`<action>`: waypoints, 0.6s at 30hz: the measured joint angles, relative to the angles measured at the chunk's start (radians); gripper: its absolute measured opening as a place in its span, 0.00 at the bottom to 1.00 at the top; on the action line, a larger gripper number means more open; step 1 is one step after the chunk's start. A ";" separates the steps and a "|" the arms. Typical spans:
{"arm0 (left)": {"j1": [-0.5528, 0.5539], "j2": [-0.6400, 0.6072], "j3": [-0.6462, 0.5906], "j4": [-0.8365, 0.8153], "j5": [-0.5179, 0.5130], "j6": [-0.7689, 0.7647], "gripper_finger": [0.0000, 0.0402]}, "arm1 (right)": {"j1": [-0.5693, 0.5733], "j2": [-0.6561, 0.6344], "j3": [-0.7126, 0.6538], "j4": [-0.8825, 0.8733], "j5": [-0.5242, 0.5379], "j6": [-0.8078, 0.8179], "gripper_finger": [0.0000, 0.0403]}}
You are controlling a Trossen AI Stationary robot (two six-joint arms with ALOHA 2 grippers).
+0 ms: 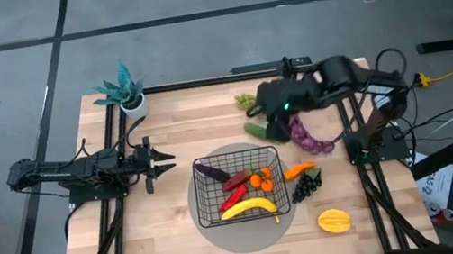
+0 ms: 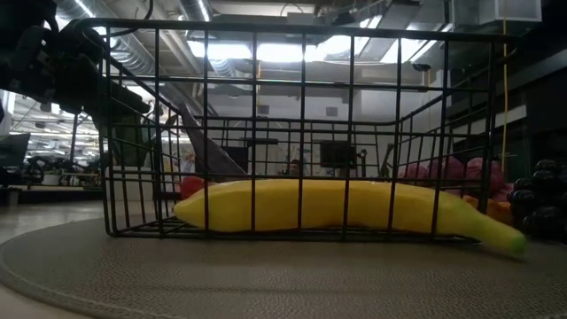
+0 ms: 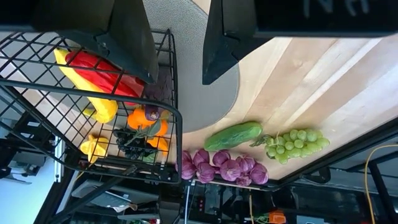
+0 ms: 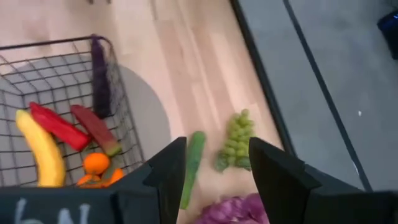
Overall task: Build produce basket
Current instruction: Put the yellow starfruit into the black wire basket
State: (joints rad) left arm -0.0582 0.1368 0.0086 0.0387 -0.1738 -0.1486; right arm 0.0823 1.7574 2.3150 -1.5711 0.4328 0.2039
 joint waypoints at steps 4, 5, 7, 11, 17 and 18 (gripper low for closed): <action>0.000 0.000 0.000 0.000 0.000 0.000 0.30 | -0.045 -0.052 -0.003 -0.002 0.006 -0.015 0.44; 0.000 0.000 0.000 0.000 0.000 0.000 0.30 | -0.054 -0.065 -0.004 -0.001 0.006 -0.022 0.44; 0.000 0.000 0.000 0.000 0.000 0.000 0.30 | -0.068 -0.091 -0.016 0.001 0.003 -0.022 0.44; 0.000 0.000 0.000 0.000 0.000 0.000 0.30 | -0.077 -0.181 -0.103 0.002 -0.035 0.069 0.44; 0.000 0.000 0.000 0.000 0.000 0.000 0.30 | -0.008 -0.404 -0.418 0.001 -0.180 0.293 0.44; 0.000 0.000 0.000 0.000 0.000 0.000 0.30 | 0.013 -0.442 -0.486 -0.001 -0.178 0.352 0.44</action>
State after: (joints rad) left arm -0.0582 0.1371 0.0086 0.0383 -0.1738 -0.1486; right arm 0.0956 1.3152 1.8290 -1.5719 0.2546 0.5555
